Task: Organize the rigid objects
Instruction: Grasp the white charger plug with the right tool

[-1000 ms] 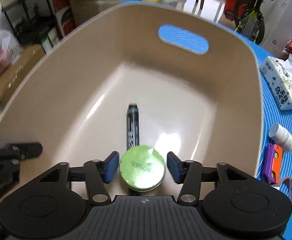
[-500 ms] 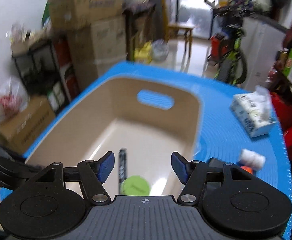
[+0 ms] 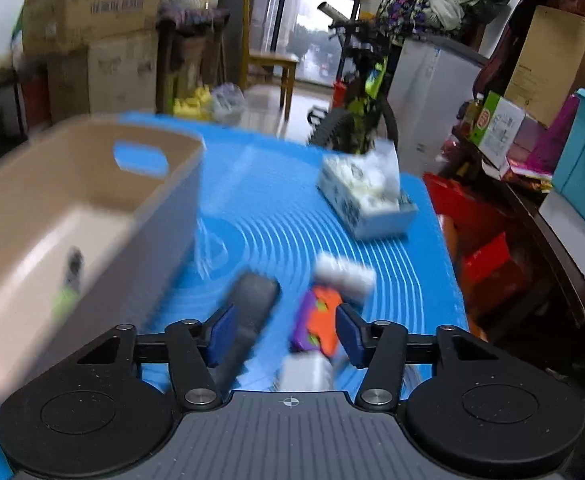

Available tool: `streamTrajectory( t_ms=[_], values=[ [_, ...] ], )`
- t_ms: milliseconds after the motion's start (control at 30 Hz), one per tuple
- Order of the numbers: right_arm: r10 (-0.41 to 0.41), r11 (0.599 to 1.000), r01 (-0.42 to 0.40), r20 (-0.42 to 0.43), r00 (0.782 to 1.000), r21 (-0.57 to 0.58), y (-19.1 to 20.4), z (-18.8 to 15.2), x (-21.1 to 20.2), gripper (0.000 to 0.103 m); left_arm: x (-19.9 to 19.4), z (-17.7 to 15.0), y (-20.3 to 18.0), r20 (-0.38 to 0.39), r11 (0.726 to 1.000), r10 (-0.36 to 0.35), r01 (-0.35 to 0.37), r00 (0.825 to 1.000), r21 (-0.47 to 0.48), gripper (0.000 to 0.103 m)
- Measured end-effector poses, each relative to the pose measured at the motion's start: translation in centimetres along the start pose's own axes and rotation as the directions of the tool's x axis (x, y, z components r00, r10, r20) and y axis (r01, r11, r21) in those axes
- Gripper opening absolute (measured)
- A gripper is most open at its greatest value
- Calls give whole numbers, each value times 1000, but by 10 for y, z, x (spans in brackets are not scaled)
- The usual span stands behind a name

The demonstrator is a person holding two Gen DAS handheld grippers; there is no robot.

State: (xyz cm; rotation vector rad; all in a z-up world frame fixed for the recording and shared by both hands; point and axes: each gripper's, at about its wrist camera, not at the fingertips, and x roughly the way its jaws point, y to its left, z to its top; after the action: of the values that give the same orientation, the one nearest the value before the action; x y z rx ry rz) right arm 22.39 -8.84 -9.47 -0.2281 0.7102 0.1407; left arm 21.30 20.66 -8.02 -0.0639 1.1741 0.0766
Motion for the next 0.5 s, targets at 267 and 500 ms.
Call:
streamTrajectory(
  t_ms=[267, 500],
  values=[
    [-61, 996, 56, -78, 995, -69, 1, -31, 35, 55, 0, 0, 0, 0, 1000, -1, 1, 1000, -1, 5],
    [-82, 988, 71, -77, 994, -135, 10, -38, 45, 55, 0, 0, 0, 0, 1000, 0, 0, 1000, 0, 5]
  ],
)
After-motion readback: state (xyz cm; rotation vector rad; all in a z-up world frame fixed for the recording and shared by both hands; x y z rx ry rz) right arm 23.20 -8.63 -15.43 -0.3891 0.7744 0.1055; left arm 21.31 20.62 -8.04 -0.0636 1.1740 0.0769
